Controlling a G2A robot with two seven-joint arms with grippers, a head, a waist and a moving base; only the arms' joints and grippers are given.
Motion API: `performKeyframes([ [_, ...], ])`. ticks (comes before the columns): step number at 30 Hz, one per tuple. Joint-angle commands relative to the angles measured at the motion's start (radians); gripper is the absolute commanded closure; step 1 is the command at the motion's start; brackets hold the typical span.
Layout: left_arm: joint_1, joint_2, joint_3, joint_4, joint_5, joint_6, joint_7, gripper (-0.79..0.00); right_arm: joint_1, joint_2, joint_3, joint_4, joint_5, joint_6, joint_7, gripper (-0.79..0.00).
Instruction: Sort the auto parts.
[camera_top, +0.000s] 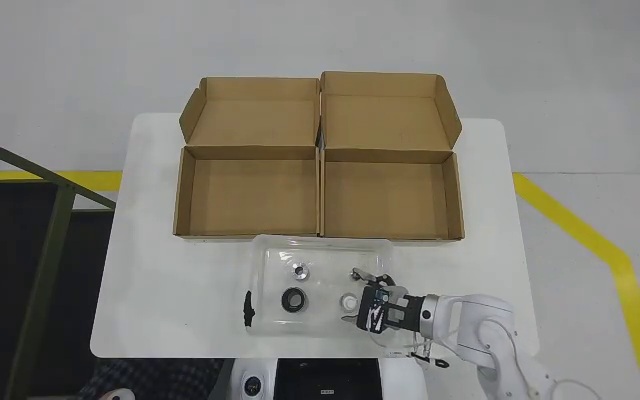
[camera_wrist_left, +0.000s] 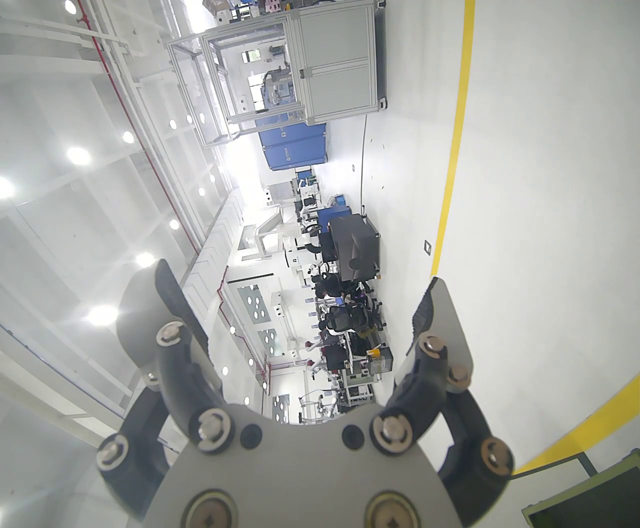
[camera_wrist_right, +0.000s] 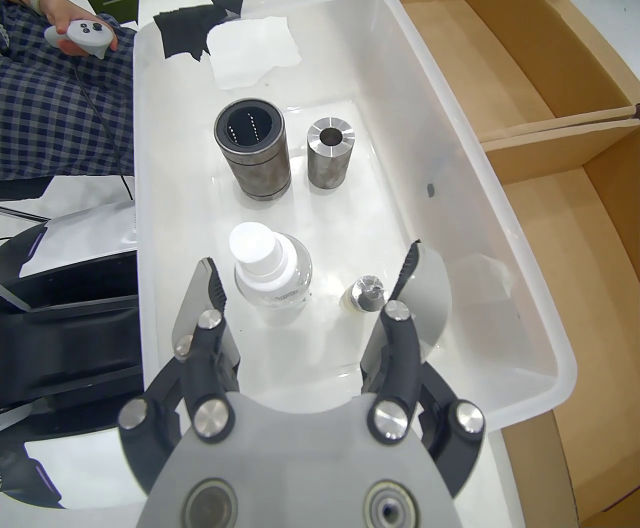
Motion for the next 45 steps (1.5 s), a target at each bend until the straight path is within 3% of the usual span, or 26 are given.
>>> performKeyframes([
  [1,0.000,0.000,0.000,0.000,0.000,0.000,0.000,-0.785,0.002,0.002,-0.005,0.002,-0.007,0.004,0.002,-0.526],
  [4,0.000,0.000,0.000,0.000,0.000,0.000,0.000,-0.785,0.004,0.005,-0.016,0.003,-0.017,0.006,0.006,-0.437],
  [9,0.000,0.000,0.000,0.000,0.000,0.000,0.000,-0.785,0.008,0.009,-0.032,0.009,-0.026,0.009,0.007,-0.437],
  [13,0.000,0.000,0.000,0.000,0.000,0.000,0.000,-0.785,0.014,0.013,-0.042,0.014,-0.030,0.008,0.005,-0.351],
  [15,0.000,0.000,0.000,0.000,0.000,0.000,0.000,-0.785,0.016,0.015,-0.046,0.015,-0.034,0.006,0.006,-0.274],
  [18,0.000,0.000,0.000,0.000,0.000,0.000,0.000,-0.785,0.017,0.018,-0.051,0.014,-0.038,0.001,0.004,-0.025],
  [19,0.000,0.000,0.000,0.000,0.000,0.000,0.000,-0.785,0.018,0.019,-0.051,0.013,-0.039,0.000,0.003,0.000],
  [31,0.000,0.000,0.000,0.000,0.000,0.000,0.000,-0.785,0.009,0.034,-0.021,-0.012,0.011,-0.003,-0.084,0.000],
  [45,0.000,0.000,0.000,0.000,0.000,0.000,0.000,-0.785,0.051,0.034,-0.009,0.039,0.213,0.071,-0.252,0.000],
])
